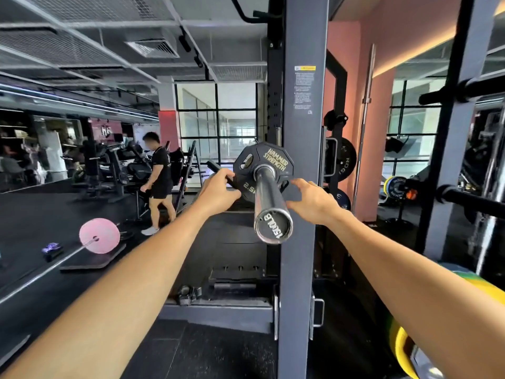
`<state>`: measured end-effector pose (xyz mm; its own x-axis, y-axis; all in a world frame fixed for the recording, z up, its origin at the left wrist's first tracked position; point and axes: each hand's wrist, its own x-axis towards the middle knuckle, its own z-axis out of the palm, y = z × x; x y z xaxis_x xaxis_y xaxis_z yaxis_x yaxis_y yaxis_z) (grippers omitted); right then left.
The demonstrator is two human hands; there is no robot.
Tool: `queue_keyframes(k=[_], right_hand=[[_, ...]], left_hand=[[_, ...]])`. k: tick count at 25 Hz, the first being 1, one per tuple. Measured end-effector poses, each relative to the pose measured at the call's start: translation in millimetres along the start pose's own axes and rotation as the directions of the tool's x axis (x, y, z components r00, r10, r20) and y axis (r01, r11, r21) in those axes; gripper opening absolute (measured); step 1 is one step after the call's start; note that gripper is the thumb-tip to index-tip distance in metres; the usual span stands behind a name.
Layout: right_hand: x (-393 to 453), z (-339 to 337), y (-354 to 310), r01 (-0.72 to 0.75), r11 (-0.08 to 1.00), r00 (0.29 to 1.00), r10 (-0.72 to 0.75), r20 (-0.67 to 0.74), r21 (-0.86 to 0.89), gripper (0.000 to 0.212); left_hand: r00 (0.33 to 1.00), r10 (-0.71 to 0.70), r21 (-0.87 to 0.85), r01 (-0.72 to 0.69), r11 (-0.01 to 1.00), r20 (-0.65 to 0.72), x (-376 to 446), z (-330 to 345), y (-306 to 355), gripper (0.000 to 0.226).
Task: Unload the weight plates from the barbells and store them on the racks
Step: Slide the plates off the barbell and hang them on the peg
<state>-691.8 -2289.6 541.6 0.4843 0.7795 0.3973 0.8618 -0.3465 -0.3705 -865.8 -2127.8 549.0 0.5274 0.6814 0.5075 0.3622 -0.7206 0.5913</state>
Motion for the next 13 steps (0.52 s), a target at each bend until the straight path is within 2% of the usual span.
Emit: queue_keyframes(k=[6, 11, 13], right_hand=[[83.0, 12.8, 9.3, -0.1, 0.994, 0.994, 0.102, -0.049, 0.036, 0.058], [127.4, 33.6, 25.3, -0.251, 0.956, 0.968, 0.252, 0.01, 0.15, 0.056], [136.0, 43.8, 25.9, -0.291, 0.936, 0.956, 0.29, 0.037, 0.199, 0.053]], left_hand=[[0.998, -0.053, 0.019, 0.053, 0.998, 0.021, 83.1, 25.1, -21.7, 0.053], [0.999, 0.037, -0.009, -0.036, 0.999, 0.02, 136.2, 48.2, -15.0, 0.061], [0.999, 0.034, 0.12, -0.029, 0.992, -0.04, 147.4, 54.4, -11.9, 0.061]])
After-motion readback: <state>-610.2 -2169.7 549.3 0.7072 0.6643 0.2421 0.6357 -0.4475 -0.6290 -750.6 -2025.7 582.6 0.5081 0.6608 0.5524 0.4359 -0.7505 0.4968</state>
